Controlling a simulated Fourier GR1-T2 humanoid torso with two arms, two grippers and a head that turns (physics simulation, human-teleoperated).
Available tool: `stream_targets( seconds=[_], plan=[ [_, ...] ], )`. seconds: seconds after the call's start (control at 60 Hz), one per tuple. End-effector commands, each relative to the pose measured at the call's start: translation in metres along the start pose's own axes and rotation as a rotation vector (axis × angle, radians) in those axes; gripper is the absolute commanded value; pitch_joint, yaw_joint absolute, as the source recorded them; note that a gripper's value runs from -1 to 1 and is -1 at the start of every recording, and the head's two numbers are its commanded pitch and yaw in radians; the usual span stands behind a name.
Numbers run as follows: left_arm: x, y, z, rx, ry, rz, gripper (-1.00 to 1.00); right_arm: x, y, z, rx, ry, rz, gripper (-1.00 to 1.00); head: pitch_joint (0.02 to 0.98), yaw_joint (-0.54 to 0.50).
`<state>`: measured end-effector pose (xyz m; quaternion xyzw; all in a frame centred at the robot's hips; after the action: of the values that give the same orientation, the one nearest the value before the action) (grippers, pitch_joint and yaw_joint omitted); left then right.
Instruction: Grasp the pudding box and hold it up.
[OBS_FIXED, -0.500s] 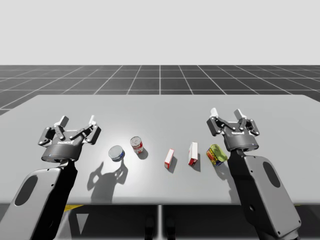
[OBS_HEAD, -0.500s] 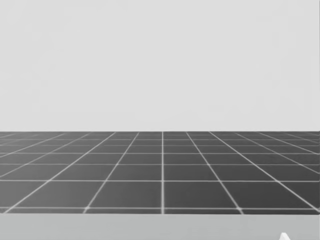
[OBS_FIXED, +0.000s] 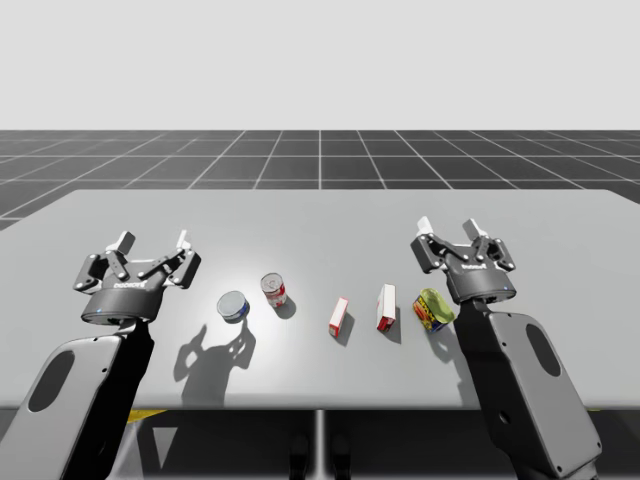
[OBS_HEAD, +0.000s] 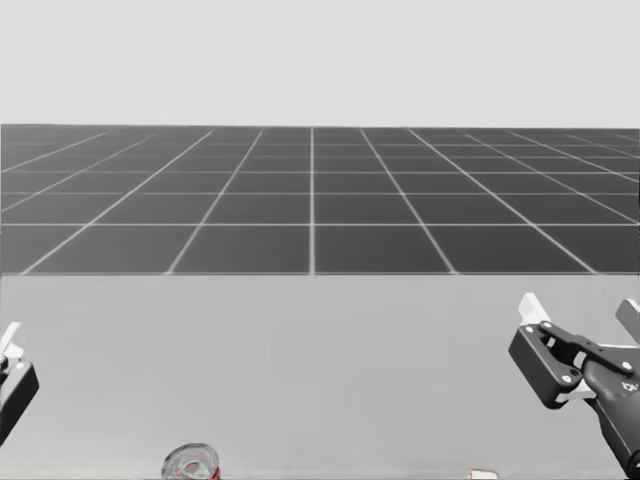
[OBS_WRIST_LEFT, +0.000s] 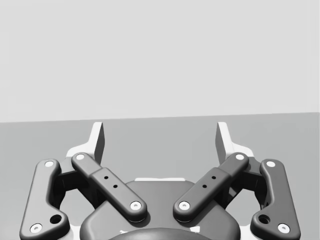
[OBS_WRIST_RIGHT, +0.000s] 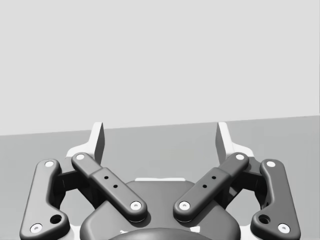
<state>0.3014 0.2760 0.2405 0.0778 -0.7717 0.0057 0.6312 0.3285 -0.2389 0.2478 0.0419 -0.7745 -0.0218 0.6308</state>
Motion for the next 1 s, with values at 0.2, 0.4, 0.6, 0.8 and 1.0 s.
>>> stream_targets(
  seconds=[0.2, 0.4, 0.6, 0.8, 1.0],
  plan=[
    [-0.002, -0.001, -0.001, -0.010, 0.002, -0.021, -1.00, 0.000, 0.000, -0.001, -0.012, 0.000, 0.020, -1.00, 0.642, -0.11],
    [-0.002, -0.002, -0.001, -0.015, 0.002, -0.026, -1.00, 0.000, -0.001, -0.001, -0.018, -0.004, 0.031, -1.00, 0.766, -0.22],
    [-0.002, -0.004, -0.001, -0.017, 0.001, -0.024, -1.00, 0.001, -0.002, -0.002, -0.022, -0.011, 0.035, -1.00, 0.834, -0.28],
    [-0.003, -0.004, -0.001, -0.014, 0.005, -0.019, -1.00, 0.003, 0.006, 0.000, -0.034, -0.003, 0.052, -1.00, 0.830, -0.28],
    [-0.003, -0.003, -0.001, -0.013, 0.009, -0.016, -1.00, 0.025, 0.028, 0.027, -0.047, 0.009, 0.063, -1.00, 0.822, -0.28]
  ],
)
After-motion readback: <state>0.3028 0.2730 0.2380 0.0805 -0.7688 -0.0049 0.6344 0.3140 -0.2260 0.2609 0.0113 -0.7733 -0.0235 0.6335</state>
